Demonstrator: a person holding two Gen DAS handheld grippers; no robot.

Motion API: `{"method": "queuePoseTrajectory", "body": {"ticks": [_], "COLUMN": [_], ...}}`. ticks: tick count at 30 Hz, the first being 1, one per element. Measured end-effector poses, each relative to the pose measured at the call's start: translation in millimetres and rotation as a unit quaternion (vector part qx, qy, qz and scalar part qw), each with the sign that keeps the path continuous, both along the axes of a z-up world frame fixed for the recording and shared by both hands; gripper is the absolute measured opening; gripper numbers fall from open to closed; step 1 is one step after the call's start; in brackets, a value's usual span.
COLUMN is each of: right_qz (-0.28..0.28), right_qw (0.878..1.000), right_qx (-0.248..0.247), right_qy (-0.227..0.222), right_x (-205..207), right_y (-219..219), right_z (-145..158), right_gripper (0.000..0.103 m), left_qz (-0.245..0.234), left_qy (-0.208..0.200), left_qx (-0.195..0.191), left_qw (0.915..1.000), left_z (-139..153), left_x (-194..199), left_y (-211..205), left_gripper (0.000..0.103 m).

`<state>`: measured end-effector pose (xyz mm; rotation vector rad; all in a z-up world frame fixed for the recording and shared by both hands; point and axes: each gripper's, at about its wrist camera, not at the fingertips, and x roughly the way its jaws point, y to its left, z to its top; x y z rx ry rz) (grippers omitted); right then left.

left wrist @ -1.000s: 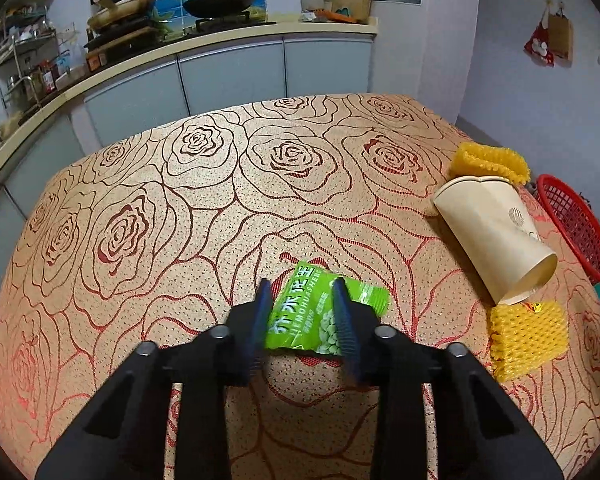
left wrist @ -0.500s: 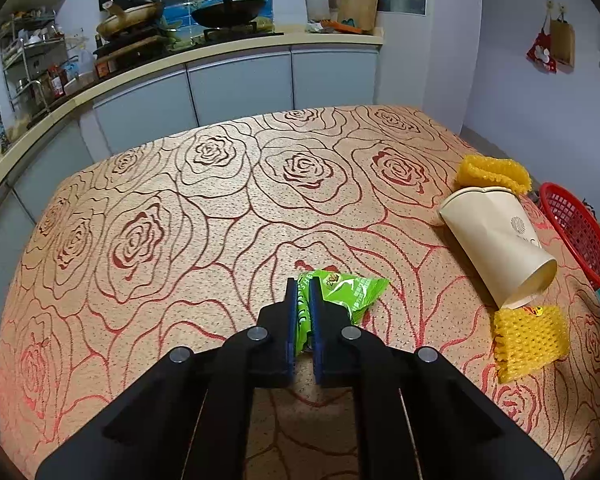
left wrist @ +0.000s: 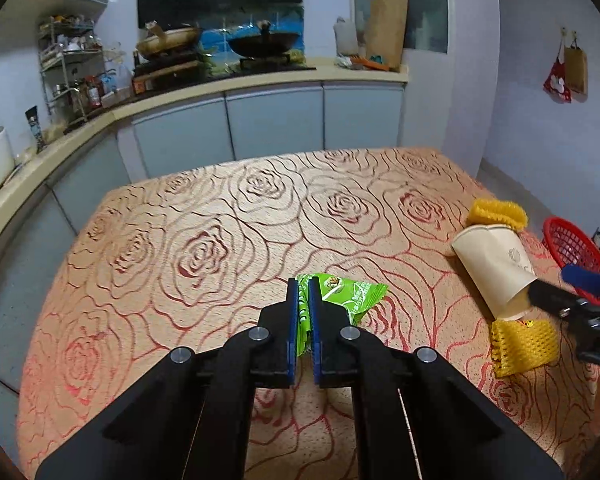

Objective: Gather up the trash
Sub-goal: 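Grasp the green snack packet with the left gripper while the right gripper grasps the KONCI paper cup, then carry the green packet and paper cup over the red basket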

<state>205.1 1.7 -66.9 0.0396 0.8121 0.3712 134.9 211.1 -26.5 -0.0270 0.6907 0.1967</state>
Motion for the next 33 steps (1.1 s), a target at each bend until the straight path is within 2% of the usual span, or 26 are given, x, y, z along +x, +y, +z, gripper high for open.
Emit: {"method": "queuePoseTrajectory", "body": {"ticks": [7,14,20,25,33], "right_qz": [-0.007,-0.016,-0.019,-0.01,0.006], "right_qw": [1.0,0.999,0.998,0.998,0.999], "right_qx": [0.009,-0.005,-0.007,-0.014,-0.01], "right_qy": [0.026,0.048,0.053,0.057,0.053], "right_x": [15.2,29.5,35.0,37.4,30.9], "right_y": [10.6,18.3,19.9,22.2,21.7], "right_z": [-10.7,-22.6,-27.1,-30.9,-29.2], "right_gripper": [0.086,0.086,0.086,0.067,0.066], "left_qz": [0.009,0.009,0.008,0.011,0.016], "left_qy": [-0.015,-0.026,-0.031,-0.032,-0.033], "left_qx": [-0.007,-0.01,-0.01,-0.011,-0.01], "left_qw": [0.9998,0.9996,0.9994,0.9994,0.9993], "left_z": [8.7,16.0,18.6,19.9,20.2], "left_x": [-8.1,-10.9,-13.0,-13.9,-17.4], "left_y": [6.5,7.3,7.0,10.0,11.7], "left_gripper": [0.005,0.005,0.005,0.005,0.005]}}
